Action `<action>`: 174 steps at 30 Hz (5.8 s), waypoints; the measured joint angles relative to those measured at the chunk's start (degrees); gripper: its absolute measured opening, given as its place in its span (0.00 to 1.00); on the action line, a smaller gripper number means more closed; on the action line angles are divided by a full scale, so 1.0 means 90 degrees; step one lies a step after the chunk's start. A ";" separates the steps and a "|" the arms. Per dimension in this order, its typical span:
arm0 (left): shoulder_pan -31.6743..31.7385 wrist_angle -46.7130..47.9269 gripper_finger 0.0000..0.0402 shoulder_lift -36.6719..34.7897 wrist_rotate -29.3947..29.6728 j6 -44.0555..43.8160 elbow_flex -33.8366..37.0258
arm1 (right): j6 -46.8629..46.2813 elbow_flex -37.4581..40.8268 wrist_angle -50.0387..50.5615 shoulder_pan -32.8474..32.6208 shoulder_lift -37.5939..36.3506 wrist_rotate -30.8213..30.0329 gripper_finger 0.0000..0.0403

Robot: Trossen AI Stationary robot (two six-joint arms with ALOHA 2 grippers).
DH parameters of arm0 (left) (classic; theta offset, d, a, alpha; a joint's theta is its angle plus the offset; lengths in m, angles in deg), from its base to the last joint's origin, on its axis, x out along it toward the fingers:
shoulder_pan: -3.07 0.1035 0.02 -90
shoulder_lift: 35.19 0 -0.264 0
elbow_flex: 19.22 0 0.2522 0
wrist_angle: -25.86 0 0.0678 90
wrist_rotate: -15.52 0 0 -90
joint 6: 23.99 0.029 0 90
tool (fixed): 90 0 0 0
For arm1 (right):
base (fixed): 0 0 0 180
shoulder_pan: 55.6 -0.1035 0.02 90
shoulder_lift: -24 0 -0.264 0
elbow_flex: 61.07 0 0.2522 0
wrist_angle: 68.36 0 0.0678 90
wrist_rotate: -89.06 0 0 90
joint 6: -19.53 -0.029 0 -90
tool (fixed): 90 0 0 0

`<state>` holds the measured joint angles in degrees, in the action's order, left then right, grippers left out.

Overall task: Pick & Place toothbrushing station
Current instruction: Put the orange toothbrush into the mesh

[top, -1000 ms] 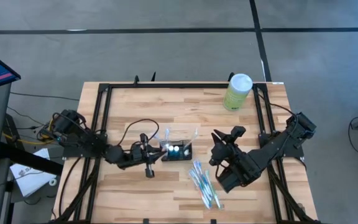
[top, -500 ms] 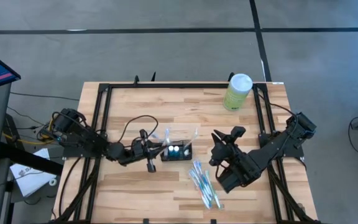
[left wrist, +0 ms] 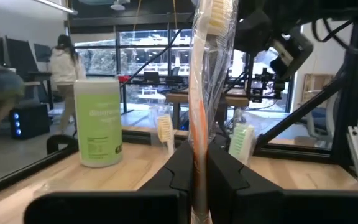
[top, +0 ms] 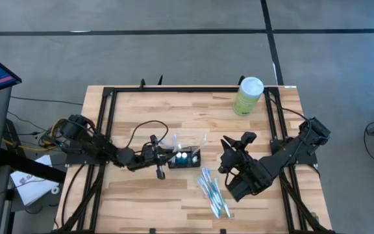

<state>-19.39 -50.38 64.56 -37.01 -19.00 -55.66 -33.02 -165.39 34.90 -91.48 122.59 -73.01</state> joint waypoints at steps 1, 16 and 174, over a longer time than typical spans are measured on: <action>0.0011 0.0002 0.03 0.0049 -0.0005 0.0001 -0.0032 | 0.0000 0.0000 -0.0001 0.0000 0.0000 0.0000 0.17; 0.0006 -0.0031 0.04 0.0437 0.0003 -0.0106 -0.0154 | 0.0000 0.0000 -0.0036 0.0000 0.0000 0.0002 0.17; 0.1597 0.7547 0.04 -0.2705 -0.3204 -0.1459 -0.2060 | 0.0170 0.0000 -0.0256 0.0211 0.0002 0.0194 0.17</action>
<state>-5.02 17.54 40.21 -65.84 -32.14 -74.20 -31.49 -165.39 32.59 -89.58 122.61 -71.26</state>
